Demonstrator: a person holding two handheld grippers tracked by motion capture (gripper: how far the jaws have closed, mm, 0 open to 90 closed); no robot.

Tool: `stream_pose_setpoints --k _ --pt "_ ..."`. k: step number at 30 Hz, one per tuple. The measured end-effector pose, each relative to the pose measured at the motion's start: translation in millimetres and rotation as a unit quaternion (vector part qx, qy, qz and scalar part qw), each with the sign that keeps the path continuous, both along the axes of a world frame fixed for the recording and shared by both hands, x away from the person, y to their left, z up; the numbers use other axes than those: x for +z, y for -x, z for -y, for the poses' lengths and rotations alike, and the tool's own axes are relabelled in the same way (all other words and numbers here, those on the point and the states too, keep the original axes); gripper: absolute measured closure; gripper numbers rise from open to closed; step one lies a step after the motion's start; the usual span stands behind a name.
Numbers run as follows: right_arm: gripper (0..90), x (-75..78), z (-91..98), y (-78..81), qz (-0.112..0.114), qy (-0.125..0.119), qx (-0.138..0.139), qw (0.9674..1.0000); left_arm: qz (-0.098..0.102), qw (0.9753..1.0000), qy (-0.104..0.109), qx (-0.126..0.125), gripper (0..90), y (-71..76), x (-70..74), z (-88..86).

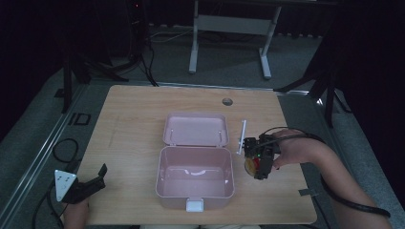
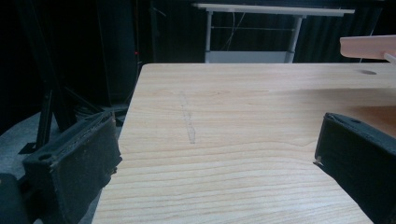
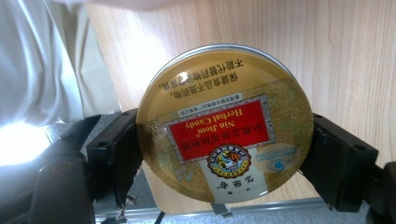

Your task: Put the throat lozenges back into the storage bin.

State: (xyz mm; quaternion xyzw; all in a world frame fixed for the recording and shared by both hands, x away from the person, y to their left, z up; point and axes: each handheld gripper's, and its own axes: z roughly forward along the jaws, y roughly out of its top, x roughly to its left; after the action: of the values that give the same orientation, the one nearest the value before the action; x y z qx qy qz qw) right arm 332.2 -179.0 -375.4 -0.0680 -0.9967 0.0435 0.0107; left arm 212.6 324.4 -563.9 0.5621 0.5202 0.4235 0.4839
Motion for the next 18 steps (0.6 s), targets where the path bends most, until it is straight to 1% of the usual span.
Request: stream_pose_setpoints --k 1,3,4,9,12,13,15,18 --pt "20.0 1.4 -5.7 1.1 -0.002 0.000 0.005 1.0000 0.000 1.0000 0.000 0.000 0.3 0.0 0.0 0.0" --pt "20.0 2.1 -8.7 1.5 0.000 0.000 0.008 1.0000 0.000 1.0000 0.001 0.000 0.3 0.0 0.0 -0.1" --pt "20.0 3.7 -14.8 2.2 0.001 0.000 0.014 0.9999 0.001 1.0000 0.001 0.000 0.4 0.0 0.0 -0.2" --pt "20.0 7.7 -31.3 4.7 -0.001 -0.006 0.029 0.9996 0.000 1.0000 0.000 -0.001 0.3 0.1 0.1 -0.2" --pt "20.0 8.3 -42.3 6.4 0.000 -0.007 0.041 0.9991 0.000 1.0000 0.000 -0.001 0.3 0.2 0.0 -0.2" --pt "20.0 8.3 -42.3 6.4 0.000 -0.007 0.041 0.9991 0.000 1.0000 0.000 -0.001 0.3 0.2 0.0 -0.2" --pt "20.0 7.9 -53.5 8.1 -0.001 -0.010 0.051 0.9986 0.000 1.0000 0.000 -0.001 0.3 0.2 0.1 -0.3" --pt "20.0 7.6 -64.3 10.3 -0.002 -0.010 0.061 0.9981 0.000 1.0000 0.001 -0.001 0.3 0.1 0.0 -0.3"
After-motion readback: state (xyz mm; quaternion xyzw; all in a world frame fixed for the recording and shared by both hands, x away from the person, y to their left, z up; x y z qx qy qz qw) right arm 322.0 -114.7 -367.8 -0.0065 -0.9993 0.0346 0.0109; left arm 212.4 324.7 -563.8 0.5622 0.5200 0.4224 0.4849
